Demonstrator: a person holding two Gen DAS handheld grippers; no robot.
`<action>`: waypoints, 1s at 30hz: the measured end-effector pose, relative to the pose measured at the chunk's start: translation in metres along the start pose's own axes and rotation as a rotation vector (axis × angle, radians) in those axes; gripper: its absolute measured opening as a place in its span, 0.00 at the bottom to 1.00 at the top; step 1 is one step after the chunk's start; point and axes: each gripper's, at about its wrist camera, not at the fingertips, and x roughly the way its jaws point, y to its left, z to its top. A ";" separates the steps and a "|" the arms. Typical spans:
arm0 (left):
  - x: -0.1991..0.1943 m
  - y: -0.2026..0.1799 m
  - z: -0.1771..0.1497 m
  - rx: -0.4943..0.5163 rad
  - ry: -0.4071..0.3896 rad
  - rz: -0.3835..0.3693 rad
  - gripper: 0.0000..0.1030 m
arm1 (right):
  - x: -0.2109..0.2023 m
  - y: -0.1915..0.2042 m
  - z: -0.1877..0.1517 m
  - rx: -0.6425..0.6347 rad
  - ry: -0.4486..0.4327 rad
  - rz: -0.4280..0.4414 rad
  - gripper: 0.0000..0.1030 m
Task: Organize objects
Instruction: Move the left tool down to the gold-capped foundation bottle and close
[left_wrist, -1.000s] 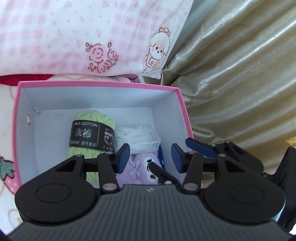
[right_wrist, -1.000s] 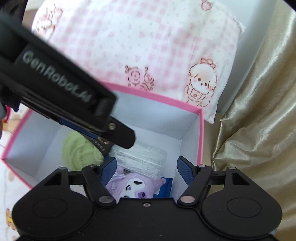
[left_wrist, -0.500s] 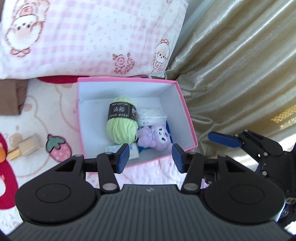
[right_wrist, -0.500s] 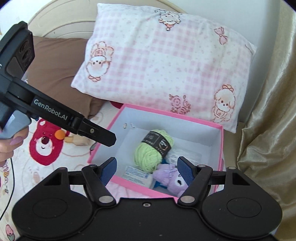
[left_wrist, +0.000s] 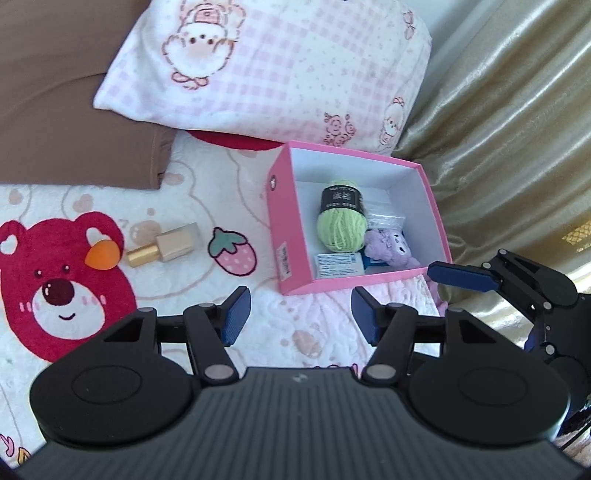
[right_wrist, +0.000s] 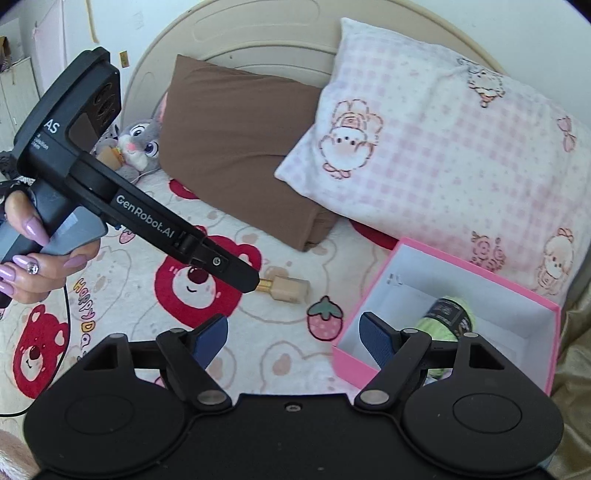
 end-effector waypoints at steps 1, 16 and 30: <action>0.000 0.010 0.000 -0.022 -0.002 0.004 0.58 | 0.009 0.004 0.002 -0.002 0.004 0.014 0.80; 0.060 0.140 0.005 -0.184 -0.118 0.013 0.61 | 0.158 0.039 -0.015 -0.017 0.037 -0.020 0.81; 0.127 0.205 -0.012 -0.229 -0.116 -0.012 0.55 | 0.276 0.013 -0.025 -0.032 0.026 -0.120 0.81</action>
